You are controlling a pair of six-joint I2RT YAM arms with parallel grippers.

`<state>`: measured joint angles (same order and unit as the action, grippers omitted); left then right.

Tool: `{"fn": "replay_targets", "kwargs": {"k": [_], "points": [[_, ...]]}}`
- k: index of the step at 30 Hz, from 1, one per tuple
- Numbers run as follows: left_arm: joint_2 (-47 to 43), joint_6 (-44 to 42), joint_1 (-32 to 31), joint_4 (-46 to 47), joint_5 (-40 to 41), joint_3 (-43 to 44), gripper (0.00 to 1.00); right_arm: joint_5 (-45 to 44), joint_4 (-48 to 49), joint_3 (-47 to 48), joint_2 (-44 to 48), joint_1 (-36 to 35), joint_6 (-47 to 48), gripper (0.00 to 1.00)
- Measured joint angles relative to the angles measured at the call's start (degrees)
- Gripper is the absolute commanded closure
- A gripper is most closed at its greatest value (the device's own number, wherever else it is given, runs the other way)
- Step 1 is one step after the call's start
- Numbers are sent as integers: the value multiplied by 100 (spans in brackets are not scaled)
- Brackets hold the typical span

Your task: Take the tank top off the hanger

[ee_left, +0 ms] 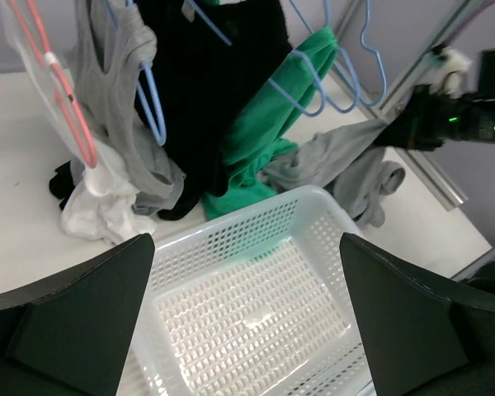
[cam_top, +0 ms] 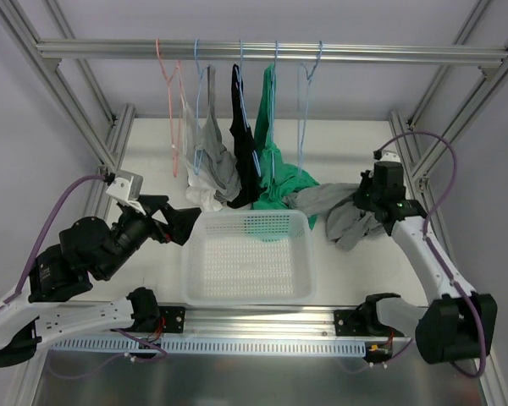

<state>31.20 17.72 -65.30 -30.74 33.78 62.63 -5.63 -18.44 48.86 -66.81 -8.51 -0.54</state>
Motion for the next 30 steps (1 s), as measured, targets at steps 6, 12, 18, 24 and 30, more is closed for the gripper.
{"fn": "replay_targets", "kwargs": {"k": [6,12,18,24,30], "points": [[-39,136,-2,-487,380,-68,1,-105,-247,122,1552,129,-31,100],[4,181,0,-927,898,-68,1,116,-944,1449,2293,131,22,100],[175,146,-2,-1180,1279,-68,1,846,-1508,3569,2166,133,155,100],[-378,264,0,-1248,1803,-181,2,1419,-1912,5311,1665,140,151,100],[-944,295,9,-1274,2234,-505,1,2437,-2063,6043,1244,142,-188,100]]}}
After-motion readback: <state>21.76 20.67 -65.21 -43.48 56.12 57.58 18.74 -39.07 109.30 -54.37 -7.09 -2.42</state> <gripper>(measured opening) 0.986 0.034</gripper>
